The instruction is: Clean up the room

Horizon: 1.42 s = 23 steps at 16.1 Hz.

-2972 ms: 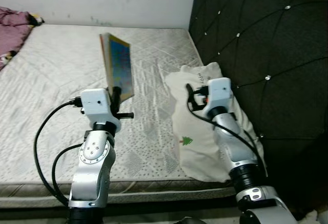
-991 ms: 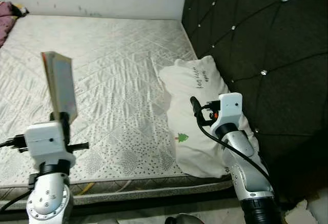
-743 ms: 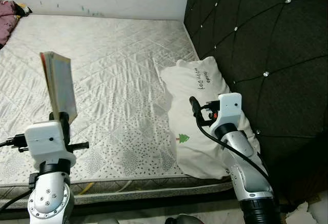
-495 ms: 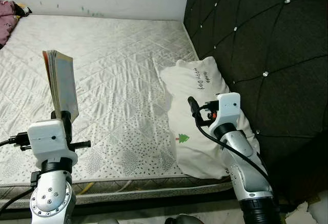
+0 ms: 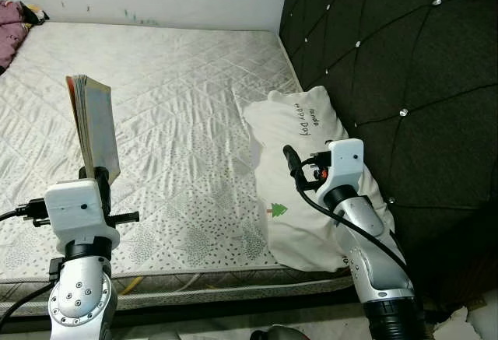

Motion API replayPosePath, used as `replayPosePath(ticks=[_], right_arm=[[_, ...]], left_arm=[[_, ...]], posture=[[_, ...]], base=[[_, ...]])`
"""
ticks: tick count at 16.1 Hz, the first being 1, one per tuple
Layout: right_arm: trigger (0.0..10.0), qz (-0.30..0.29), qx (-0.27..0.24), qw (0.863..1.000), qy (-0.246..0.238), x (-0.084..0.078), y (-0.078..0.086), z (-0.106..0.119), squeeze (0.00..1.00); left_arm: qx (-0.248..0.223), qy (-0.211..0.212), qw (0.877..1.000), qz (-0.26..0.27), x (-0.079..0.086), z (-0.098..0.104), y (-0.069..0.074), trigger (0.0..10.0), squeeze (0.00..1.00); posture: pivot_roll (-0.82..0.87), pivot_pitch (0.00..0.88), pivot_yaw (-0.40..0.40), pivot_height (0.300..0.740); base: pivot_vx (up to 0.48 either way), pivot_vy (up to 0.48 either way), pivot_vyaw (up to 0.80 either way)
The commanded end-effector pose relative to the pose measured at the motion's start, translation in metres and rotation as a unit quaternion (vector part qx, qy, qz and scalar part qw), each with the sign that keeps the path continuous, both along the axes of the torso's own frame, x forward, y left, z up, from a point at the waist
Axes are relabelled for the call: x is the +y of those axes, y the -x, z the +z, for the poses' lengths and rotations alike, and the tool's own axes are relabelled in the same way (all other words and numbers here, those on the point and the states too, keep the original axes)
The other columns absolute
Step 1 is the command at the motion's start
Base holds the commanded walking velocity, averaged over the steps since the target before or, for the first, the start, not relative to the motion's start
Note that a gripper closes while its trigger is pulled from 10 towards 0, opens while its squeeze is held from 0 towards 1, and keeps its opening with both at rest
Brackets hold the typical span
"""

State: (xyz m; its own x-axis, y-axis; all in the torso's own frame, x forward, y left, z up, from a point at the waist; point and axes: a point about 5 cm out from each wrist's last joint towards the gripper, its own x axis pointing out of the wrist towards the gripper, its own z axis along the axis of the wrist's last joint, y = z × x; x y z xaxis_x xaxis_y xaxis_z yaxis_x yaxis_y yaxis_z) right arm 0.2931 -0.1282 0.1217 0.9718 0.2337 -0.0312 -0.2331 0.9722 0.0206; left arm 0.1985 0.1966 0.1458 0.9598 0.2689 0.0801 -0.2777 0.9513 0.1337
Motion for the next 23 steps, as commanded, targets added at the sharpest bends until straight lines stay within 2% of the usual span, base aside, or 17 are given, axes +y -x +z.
replayPosePath(ticks=[1,3,8,23], right_arm=[[10.0,0.003,-0.003,1.0,0.0,0.0002,-0.0018,0.003,0.0],[10.0,0.007,-0.002,1.0,0.0,0.0011,-0.002,0.0027,0.0],[10.0,0.01,-0.002,1.0,-0.002,0.0017,-0.0022,0.003,0.0],[10.0,0.044,-0.004,0.999,0.013,0.0065,-0.0111,0.0032,0.0]], left_arm=[[-0.012,-0.004,1.0,0.003,-0.0005,0.0053,-0.002,10.0,0.0],[-0.011,-0.004,1.0,0.005,-0.0003,0.0048,-0.0023,10.0,0.0],[-0.011,-0.003,1.0,0.005,-0.0003,0.0048,-0.0027,10.0,0.0],[-0.019,0.015,0.999,0.038,0.0017,0.0075,-0.0038,10.0,0.0]], posture=[[0.1,0.037,-0.07,0.74],[0.1,0.038,-0.07,0.73],[0.1,0.039,-0.071,0.67],[0.1,0.039,-0.096,0.67]], base=[[0.0,0.0,0.0],[0.0,0.0,0.0],[0.0,0.0,0.0],[0.0,0.0,0.0]])
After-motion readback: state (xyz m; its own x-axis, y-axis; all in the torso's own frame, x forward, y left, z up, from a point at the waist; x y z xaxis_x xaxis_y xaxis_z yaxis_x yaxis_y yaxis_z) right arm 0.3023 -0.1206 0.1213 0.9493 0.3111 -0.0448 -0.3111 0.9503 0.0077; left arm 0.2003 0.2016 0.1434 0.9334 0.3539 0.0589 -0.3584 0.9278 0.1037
